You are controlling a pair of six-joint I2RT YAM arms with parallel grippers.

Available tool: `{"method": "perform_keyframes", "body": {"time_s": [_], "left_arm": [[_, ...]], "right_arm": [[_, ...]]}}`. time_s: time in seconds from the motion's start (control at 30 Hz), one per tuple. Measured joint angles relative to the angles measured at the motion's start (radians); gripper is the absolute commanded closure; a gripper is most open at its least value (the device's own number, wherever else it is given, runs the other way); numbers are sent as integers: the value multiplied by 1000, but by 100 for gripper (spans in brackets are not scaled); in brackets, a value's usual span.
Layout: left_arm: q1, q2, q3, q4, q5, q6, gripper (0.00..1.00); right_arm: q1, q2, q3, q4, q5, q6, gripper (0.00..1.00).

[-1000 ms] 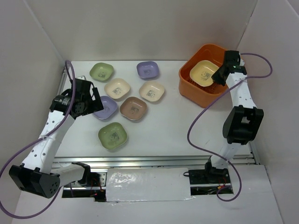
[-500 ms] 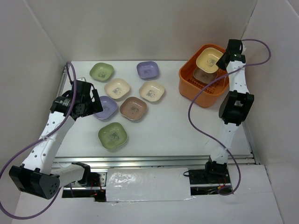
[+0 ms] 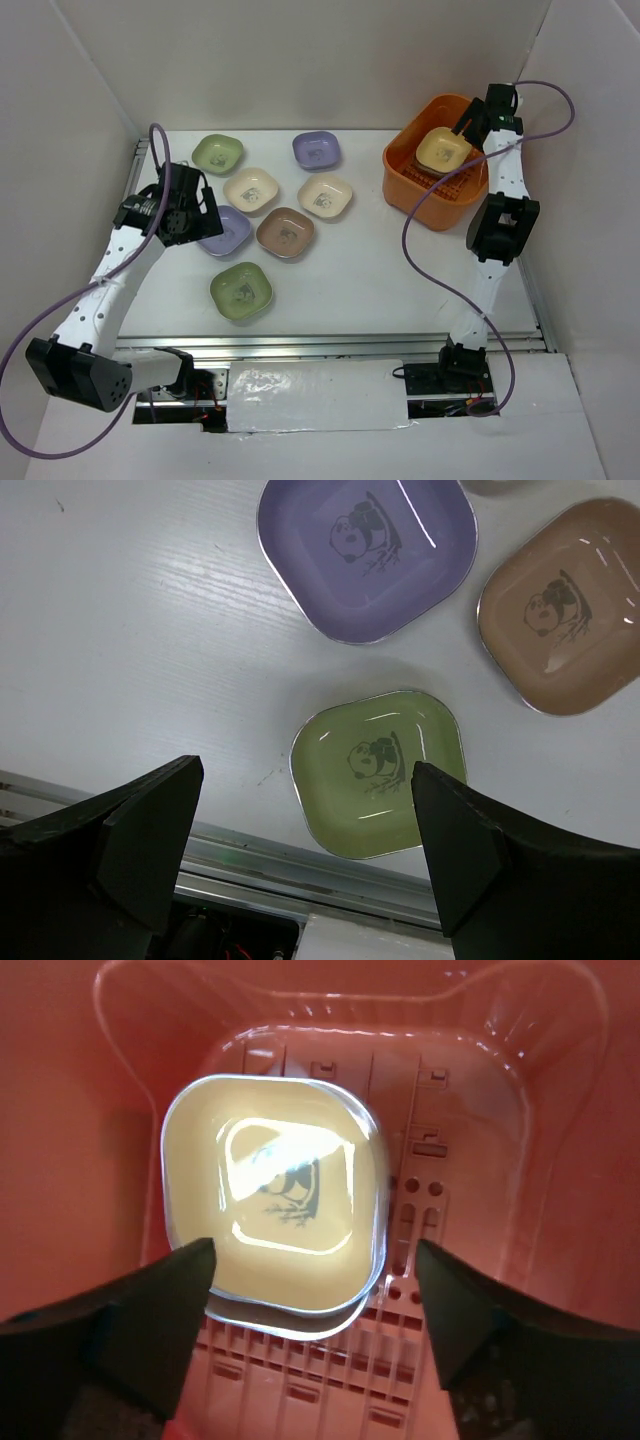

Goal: Place the plates into the plastic bin on the countertop

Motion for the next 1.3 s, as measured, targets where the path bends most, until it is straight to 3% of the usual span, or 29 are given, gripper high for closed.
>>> {"method": "perform_keyframes", "body": {"time_s": [0.03, 0.27, 0.43, 0.57, 0.73, 0.9, 1.13, 1.2, 1.23, 1.3], "left_arm": [[0, 5, 12, -4, 0, 0, 1], [0, 13, 74, -16, -11, -23, 1], [4, 4, 26, -58, -54, -134, 1], [12, -11, -111, -80, -42, -244, 1], [14, -55, -332, -41, 37, -323, 1], [15, -61, -475, 92, 118, -336, 5], [15, 32, -580, 258, 129, -396, 39], [15, 49, -626, 292, 129, -411, 45], [15, 50, -649, 306, 130, -423, 59], [15, 51, -680, 320, 136, -438, 75]], "right_arm": [[0, 0, 2, 2, -11, -2, 0], [13, -42, 4, 4, -76, 7, 0], [77, -234, -11, 3, -85, 24, 0], [250, -589, -201, 55, -60, 47, 0], [513, -1013, -640, 214, -171, 99, 0], [549, -1080, -854, 247, -267, 162, 0], [629, -1009, -938, 176, -302, 187, 0], [629, -1033, -931, 174, -301, 187, 0], [628, -1049, -924, 172, -299, 186, 0], [626, -1076, -909, 172, -298, 186, 0]]}}
